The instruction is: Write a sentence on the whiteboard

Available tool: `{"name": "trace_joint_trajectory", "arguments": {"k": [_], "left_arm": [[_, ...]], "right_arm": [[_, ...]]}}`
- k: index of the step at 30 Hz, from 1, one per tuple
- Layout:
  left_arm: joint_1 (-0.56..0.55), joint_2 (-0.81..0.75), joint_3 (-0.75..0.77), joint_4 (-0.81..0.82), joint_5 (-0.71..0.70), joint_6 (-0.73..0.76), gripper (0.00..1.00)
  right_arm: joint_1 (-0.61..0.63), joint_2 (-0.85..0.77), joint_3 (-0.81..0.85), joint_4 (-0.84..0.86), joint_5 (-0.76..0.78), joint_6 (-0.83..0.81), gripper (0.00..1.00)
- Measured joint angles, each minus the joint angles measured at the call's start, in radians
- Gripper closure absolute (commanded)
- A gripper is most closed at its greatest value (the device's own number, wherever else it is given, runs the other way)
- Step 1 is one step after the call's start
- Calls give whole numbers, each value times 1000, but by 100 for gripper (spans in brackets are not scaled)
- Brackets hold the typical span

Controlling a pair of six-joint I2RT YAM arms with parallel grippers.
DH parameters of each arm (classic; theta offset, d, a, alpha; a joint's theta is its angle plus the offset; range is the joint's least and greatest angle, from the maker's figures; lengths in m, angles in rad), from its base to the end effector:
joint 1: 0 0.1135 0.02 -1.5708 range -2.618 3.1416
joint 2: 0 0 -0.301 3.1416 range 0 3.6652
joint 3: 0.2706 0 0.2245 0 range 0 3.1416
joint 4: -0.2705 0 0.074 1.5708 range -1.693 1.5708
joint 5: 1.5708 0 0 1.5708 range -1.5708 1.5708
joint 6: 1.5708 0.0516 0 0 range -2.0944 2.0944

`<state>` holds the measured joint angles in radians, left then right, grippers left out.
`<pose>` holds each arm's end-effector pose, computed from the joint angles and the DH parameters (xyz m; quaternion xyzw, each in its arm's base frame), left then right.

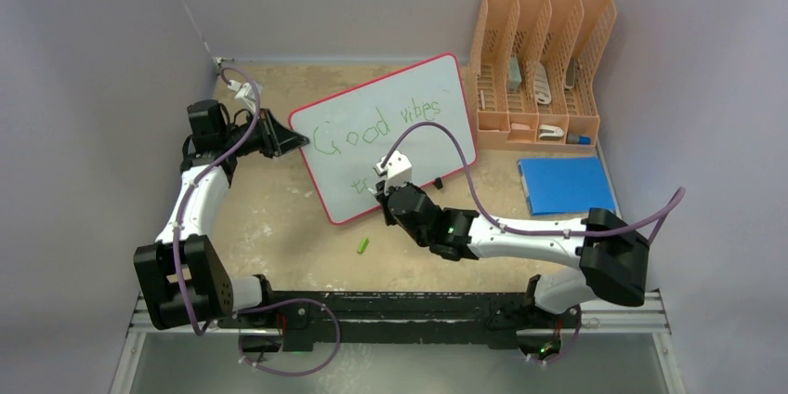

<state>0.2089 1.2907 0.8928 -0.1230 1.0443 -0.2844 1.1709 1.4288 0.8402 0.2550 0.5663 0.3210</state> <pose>0.2501 0.0074 0.3245 0.0593 0.7884 -0.4477 0.4178 0.1430 0.2671 0.3028 -0.1749 0.7795 0.2107 0.5634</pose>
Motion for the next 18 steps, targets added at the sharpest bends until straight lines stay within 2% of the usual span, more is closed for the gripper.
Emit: {"name": "trace_joint_trajectory", "arguments": {"k": [18], "left_arm": [[0,0,0,1,0,0,100]], "right_arm": [[-33,-25,-5,-29,27,8,100]]}}
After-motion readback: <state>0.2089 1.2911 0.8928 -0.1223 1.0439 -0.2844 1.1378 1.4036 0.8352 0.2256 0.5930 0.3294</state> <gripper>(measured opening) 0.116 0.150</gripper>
